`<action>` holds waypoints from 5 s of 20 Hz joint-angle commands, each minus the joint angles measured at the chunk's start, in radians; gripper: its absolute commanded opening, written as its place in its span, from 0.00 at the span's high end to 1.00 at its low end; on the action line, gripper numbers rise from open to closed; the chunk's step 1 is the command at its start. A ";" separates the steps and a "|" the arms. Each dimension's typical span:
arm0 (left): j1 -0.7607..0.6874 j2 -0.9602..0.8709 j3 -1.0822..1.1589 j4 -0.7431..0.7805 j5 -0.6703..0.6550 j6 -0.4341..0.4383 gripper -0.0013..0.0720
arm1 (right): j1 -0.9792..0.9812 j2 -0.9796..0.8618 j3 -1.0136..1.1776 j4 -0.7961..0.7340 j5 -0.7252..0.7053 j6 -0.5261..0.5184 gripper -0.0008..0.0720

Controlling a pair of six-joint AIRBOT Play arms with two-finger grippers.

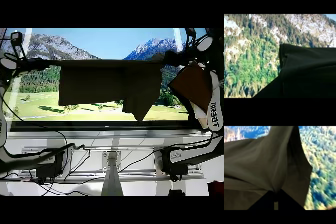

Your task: Fold the clothes and pants, and hang the long-sleeved shirts on hangers.

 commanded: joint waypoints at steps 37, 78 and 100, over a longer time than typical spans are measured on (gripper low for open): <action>0.268 0.026 -0.569 -0.479 -0.372 0.163 0.64 | -0.026 0.484 -0.914 0.097 -0.221 0.011 0.38; 0.244 0.232 -0.415 -0.423 -0.150 0.077 0.97 | 0.330 0.309 -0.599 0.243 -0.615 0.225 0.95; 0.246 -0.082 -0.283 -0.333 -0.412 0.104 0.20 | 0.217 0.154 -0.488 0.134 -0.264 0.088 0.06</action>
